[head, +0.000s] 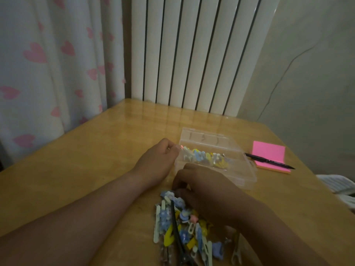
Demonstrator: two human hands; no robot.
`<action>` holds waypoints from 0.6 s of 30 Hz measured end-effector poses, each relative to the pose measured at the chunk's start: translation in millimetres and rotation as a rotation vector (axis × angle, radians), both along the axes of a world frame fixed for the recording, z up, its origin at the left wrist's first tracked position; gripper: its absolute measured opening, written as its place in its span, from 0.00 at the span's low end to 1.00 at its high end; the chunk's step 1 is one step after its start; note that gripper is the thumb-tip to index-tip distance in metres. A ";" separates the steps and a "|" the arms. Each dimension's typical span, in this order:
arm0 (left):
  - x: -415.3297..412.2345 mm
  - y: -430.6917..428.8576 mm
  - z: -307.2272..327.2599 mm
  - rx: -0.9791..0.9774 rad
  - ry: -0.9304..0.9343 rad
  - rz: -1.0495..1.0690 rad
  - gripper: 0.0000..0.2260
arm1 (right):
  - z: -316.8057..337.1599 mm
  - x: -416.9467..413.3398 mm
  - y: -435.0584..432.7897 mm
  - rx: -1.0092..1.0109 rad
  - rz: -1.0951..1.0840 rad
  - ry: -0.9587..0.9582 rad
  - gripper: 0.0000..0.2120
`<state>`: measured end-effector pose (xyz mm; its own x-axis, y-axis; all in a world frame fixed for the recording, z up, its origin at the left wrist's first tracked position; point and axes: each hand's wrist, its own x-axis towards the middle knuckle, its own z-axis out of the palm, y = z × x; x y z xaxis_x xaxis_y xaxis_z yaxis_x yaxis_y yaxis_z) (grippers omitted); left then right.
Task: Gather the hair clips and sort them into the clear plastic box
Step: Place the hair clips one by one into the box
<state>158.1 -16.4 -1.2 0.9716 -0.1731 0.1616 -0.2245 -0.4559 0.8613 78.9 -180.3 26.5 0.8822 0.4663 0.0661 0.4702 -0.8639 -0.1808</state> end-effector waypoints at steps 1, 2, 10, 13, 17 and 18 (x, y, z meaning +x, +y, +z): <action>0.1 0.1 -0.1 -0.001 -0.003 0.001 0.15 | 0.2 -0.5 -0.4 -0.004 -0.009 0.001 0.06; 0.6 -0.1 -0.1 0.001 -0.005 0.000 0.15 | 0.7 -1.5 -1.5 -0.005 -0.017 0.000 0.05; 3.6 0.0 -3.3 0.051 -0.031 -0.018 0.14 | 3.8 -7.3 -18.2 0.222 -0.101 0.015 0.04; 5.9 0.1 -5.0 0.102 -0.033 -0.015 0.14 | 4.2 -5.0 -25.4 0.363 -0.157 -0.053 0.07; 4.6 -1.6 -6.0 0.113 -0.042 -0.008 0.12 | 5.2 -2.7 -29.5 0.488 -0.228 -0.155 0.03; 4.3 -1.8 -5.7 0.120 -0.046 -0.009 0.12 | 5.3 -1.5 -31.4 0.510 -0.246 -0.172 0.03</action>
<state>162.4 -18.2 -6.9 0.9618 -0.2029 0.1836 -0.2673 -0.5530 0.7891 77.3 -211.6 31.8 0.9169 0.1211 0.3802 0.3266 -0.7752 -0.5408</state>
